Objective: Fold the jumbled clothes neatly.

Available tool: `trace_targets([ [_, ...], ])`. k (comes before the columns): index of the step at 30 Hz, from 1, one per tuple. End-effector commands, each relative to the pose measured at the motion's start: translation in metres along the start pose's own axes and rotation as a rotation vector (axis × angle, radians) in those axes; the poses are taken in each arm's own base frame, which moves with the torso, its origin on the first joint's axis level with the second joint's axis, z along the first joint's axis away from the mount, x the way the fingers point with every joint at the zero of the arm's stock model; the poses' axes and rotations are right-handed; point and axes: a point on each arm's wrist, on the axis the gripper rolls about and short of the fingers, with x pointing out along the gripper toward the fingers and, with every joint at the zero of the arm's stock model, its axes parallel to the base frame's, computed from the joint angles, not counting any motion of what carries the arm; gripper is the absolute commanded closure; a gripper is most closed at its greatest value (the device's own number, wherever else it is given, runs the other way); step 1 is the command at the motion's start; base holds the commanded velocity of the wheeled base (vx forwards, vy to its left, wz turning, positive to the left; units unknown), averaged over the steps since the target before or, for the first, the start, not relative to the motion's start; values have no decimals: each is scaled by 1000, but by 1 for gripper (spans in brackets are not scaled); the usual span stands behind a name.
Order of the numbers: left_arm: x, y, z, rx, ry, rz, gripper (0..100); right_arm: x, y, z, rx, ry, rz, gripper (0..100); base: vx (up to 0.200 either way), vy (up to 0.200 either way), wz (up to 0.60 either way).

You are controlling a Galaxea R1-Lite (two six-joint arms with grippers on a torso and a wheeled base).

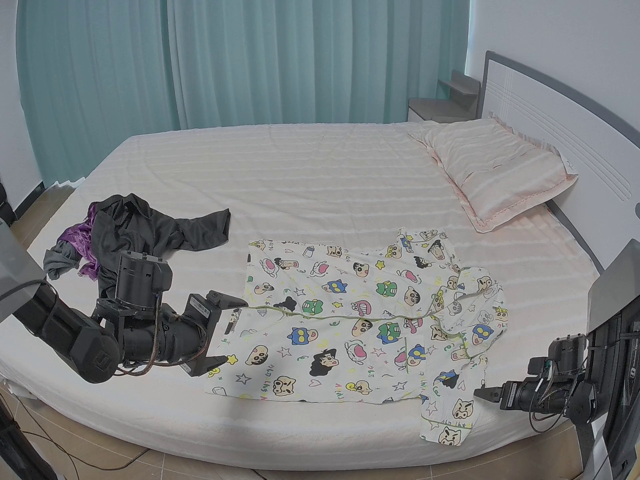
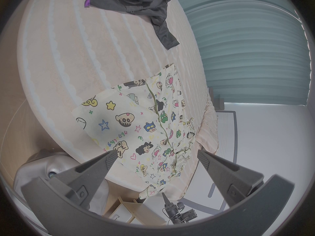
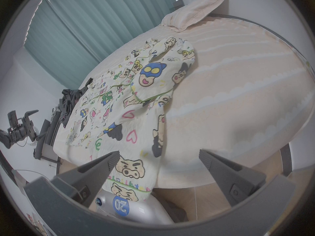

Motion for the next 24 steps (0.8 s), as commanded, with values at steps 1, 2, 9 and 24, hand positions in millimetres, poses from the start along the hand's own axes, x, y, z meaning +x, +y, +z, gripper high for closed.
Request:
trace_targets([
  [1, -1, 0, 0, 1, 0, -3, 0, -1, 8, -6, -23, 35, 19, 0, 0, 0, 0],
  [2, -1, -1, -1, 0, 1, -3, 0, 0, 10, -8, -31, 44, 25, 0, 0, 0, 0],
  [9, 0, 0, -1, -3, 2, 1, 0, 7, 12, -20, -43, 127, 21, 0, -86, 0, 0],
  [24, 3, 1, 0, -4, 4, 5, 0, 30, 27, -31, -120, 131, 83, 0, -40, 0, 0],
])
